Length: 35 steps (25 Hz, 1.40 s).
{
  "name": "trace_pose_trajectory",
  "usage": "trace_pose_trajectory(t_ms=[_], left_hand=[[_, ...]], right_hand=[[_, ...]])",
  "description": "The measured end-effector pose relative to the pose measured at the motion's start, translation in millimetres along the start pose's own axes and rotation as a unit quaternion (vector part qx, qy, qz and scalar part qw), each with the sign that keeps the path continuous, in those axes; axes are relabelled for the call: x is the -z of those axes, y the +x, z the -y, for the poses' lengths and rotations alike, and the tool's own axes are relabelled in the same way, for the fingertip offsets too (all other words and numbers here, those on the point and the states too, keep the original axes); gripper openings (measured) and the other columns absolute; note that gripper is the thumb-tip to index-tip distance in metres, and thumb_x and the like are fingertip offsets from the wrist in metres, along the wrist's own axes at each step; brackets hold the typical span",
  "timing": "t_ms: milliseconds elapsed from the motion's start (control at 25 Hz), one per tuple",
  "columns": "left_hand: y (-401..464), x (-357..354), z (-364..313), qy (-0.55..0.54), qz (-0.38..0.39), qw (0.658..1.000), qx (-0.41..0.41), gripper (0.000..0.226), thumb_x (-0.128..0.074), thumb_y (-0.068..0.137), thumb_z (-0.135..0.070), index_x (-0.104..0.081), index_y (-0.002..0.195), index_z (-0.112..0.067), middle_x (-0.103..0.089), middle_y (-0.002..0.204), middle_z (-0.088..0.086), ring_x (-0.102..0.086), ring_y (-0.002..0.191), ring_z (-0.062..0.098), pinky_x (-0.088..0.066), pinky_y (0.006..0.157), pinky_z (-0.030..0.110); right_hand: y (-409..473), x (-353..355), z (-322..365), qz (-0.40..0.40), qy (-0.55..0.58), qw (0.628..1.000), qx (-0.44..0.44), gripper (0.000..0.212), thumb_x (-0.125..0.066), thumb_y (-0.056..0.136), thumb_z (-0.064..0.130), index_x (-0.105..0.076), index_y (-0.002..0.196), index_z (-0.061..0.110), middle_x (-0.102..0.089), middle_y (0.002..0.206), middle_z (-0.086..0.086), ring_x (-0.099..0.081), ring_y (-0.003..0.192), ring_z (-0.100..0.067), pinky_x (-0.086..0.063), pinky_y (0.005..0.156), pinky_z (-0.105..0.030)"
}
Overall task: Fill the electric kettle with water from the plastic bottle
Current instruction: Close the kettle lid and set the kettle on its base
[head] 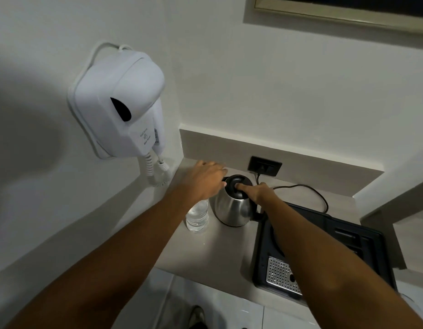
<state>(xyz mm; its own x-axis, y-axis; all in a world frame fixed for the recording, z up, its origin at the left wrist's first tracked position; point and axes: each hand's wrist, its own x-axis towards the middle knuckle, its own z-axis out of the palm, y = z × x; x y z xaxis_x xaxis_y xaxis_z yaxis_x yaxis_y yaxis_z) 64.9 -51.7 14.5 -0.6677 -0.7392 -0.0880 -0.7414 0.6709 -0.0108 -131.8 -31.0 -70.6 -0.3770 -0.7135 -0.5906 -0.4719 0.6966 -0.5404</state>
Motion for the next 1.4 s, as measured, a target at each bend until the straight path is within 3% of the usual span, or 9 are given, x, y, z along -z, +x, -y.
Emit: trace_pose_trajectory(t_ms=[160,240,480,600,720,840,1120,1280,1400], left_hand=[[32,-9,-27,0.048,0.124,0.991,-0.027,0.044,-0.055,0.103,-0.035,-0.054,0.138,-0.009,-0.049,0.15,0.011,-0.035,0.143,0.026,-0.018,0.121,0.052],[40,-18,-35,0.062,0.139,0.988,-0.018,0.039,-0.055,0.103,-0.036,-0.058,0.135,-0.013,-0.055,0.144,0.008,-0.04,0.139,0.025,-0.01,0.122,0.056],[40,-29,-32,0.04,0.124,0.991,0.005,0.03,-0.059,0.1,-0.037,-0.068,0.125,-0.022,-0.044,0.149,0.008,-0.04,0.136,0.026,-0.008,0.12,0.061],[38,-25,-33,0.032,0.097,0.995,0.007,0.028,-0.06,0.099,-0.037,-0.07,0.121,-0.022,-0.047,0.147,0.009,-0.038,0.137,0.027,-0.013,0.12,0.061],[36,-14,-39,-0.045,0.029,0.998,-0.012,0.025,-0.064,0.097,-0.036,-0.072,0.119,-0.028,-0.048,0.146,0.007,-0.039,0.135,0.028,-0.02,0.117,0.057],[40,-2,-62,-0.104,-0.034,0.992,-0.062,0.026,-0.073,0.09,-0.039,-0.074,0.115,-0.031,-0.046,0.15,0.005,-0.036,0.137,0.028,-0.025,0.113,0.052],[55,-16,-145,-0.202,-0.022,0.972,-0.122,0.032,-0.077,0.088,-0.037,-0.072,0.118,-0.027,-0.044,0.155,0.001,-0.035,0.141,0.028,-0.027,0.113,0.054],[52,-39,-179,-0.277,-0.049,0.954,-0.106,0.035,-0.079,0.086,-0.037,-0.071,0.119,-0.026,-0.047,0.153,-0.004,-0.041,0.137,0.025,-0.029,0.108,0.051],[51,-42,-196,-0.277,-0.054,0.954,-0.098,0.052,-0.079,0.085,-0.042,-0.061,0.132,-0.027,-0.05,0.151,-0.005,-0.042,0.136,0.022,-0.029,0.107,0.047]], right_hand=[[0,0,-8,-0.002,0.03,0.999,-0.012,0.118,-0.069,0.057,0.082,-0.041,0.141,0.005,-0.055,0.136,-0.022,-0.058,0.116,-0.04,-0.053,0.093,-0.052],[0,-2,-13,-0.022,0.025,0.999,0.012,0.109,-0.067,0.064,0.079,-0.042,0.137,0.003,-0.056,0.133,-0.022,-0.059,0.115,-0.04,-0.055,0.091,-0.053],[-16,9,-25,0.015,0.066,0.997,0.038,0.081,-0.07,0.07,0.071,-0.037,0.12,0.016,-0.048,0.126,-0.01,-0.055,0.106,-0.03,-0.06,0.066,-0.042],[-24,13,-28,-0.008,0.048,0.996,0.069,0.085,-0.072,0.07,0.069,-0.039,0.125,0.014,-0.048,0.122,-0.009,-0.056,0.106,-0.03,-0.061,0.071,-0.045],[-37,39,-35,-0.003,0.096,0.992,0.083,0.092,-0.071,0.067,0.072,-0.037,0.131,0.014,-0.049,0.125,-0.008,-0.06,0.101,-0.027,-0.058,0.057,-0.038],[-51,85,-53,-0.018,0.087,0.992,0.094,0.096,-0.071,0.065,0.073,-0.037,0.134,0.015,-0.055,0.111,-0.002,-0.064,0.086,-0.019,-0.056,0.049,-0.033],[-64,142,-137,-0.043,0.08,0.995,0.048,0.099,-0.072,0.064,0.074,-0.038,0.135,0.013,-0.052,0.132,-0.011,-0.062,0.107,-0.03,-0.059,0.053,-0.035],[-71,158,-173,-0.033,0.095,0.995,0.029,0.096,-0.074,0.059,0.074,-0.037,0.127,0.018,-0.048,0.128,-0.006,-0.06,0.098,-0.018,-0.06,0.056,-0.038],[-73,169,-188,-0.018,0.087,0.996,0.027,0.104,-0.074,0.056,0.077,-0.035,0.131,0.017,-0.046,0.127,-0.006,-0.06,0.104,-0.025,-0.059,0.054,-0.037]])
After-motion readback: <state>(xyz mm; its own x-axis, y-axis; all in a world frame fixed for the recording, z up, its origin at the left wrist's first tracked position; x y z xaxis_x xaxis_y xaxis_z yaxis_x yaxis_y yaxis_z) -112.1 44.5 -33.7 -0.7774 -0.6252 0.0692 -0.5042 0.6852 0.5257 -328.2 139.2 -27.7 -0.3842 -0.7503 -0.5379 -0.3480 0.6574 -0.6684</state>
